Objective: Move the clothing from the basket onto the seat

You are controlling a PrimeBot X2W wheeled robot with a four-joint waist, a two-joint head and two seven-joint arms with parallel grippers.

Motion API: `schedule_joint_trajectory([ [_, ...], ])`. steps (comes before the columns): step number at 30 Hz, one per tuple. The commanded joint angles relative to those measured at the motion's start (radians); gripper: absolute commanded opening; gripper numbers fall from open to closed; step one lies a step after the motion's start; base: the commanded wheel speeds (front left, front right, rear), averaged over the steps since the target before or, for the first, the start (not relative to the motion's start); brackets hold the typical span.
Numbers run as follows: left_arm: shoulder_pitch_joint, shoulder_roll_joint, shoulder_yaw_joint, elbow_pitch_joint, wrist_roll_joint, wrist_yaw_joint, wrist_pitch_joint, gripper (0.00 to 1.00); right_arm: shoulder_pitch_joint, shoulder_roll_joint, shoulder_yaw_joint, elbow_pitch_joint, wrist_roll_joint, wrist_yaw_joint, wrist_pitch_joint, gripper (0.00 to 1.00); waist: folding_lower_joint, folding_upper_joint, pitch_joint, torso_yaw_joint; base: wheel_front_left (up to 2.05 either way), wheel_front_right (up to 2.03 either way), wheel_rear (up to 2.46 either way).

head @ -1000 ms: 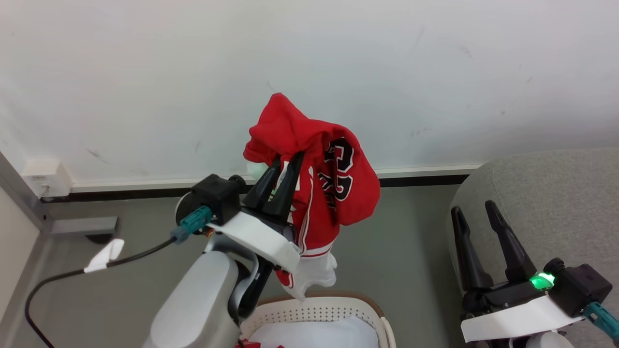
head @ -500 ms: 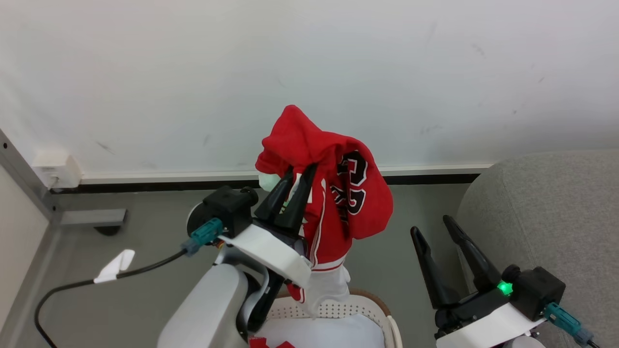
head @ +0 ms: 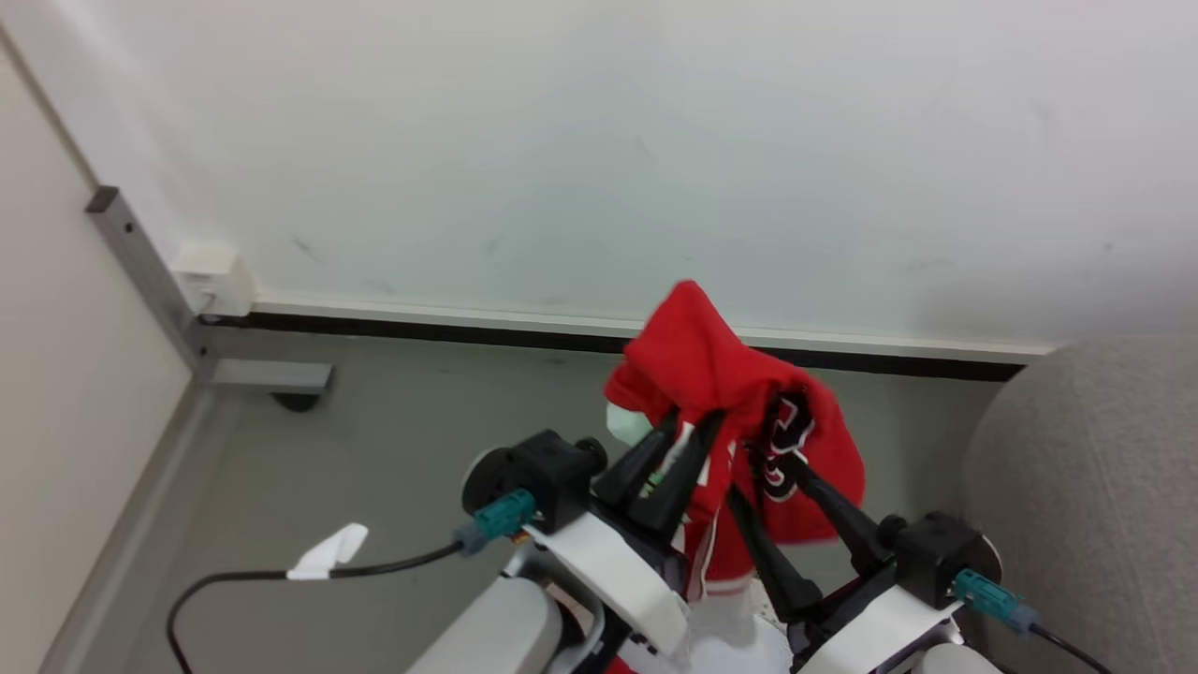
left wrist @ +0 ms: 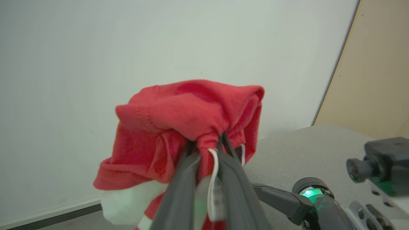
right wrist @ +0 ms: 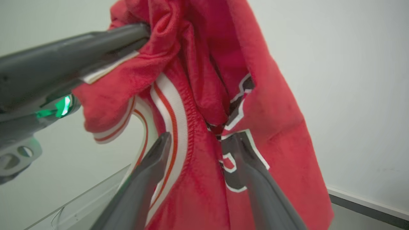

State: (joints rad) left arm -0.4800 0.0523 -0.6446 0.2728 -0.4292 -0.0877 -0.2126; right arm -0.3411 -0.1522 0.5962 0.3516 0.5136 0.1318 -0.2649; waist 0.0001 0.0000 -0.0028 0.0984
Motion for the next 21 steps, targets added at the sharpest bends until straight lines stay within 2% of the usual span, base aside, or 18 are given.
schedule_joint_trajectory([
  [1, 0.014, 0.001, -0.02, -0.007, -0.011, -0.002, -0.006, 0.0, -0.016, 0.006, 0.017, 0.021, 0.02, -0.002, 0.001, 1.0, -0.0001, 0.0, -0.005, 0.038, 0.0, 0.0, 0.0],
  [10, -0.003, -0.001, -0.16, -0.019, -0.081, 0.008, -0.002, 0.0, -0.062, 0.014, 0.099, 0.145, 0.077, -0.002, 0.001, 1.0, -0.0001, 0.0, -0.022, 0.139, 0.0, 0.0, 0.0],
  [20, -0.019, -0.001, -0.225, -0.009, -0.13, 0.024, 0.009, 0.0, -0.122, 0.044, 0.052, 0.289, 0.024, -0.002, 0.001, 1.0, -0.0001, 0.0, -0.027, 0.178, 0.0, 0.0, 0.0],
  [21, -0.02, -0.001, -0.227, -0.007, -0.132, 0.023, 0.008, 0.0, -0.126, 0.048, 0.058, 0.302, 0.022, -0.002, 0.001, 0.68, -0.0001, 0.0, -0.027, 0.179, 0.0, 0.0, 0.0],
])
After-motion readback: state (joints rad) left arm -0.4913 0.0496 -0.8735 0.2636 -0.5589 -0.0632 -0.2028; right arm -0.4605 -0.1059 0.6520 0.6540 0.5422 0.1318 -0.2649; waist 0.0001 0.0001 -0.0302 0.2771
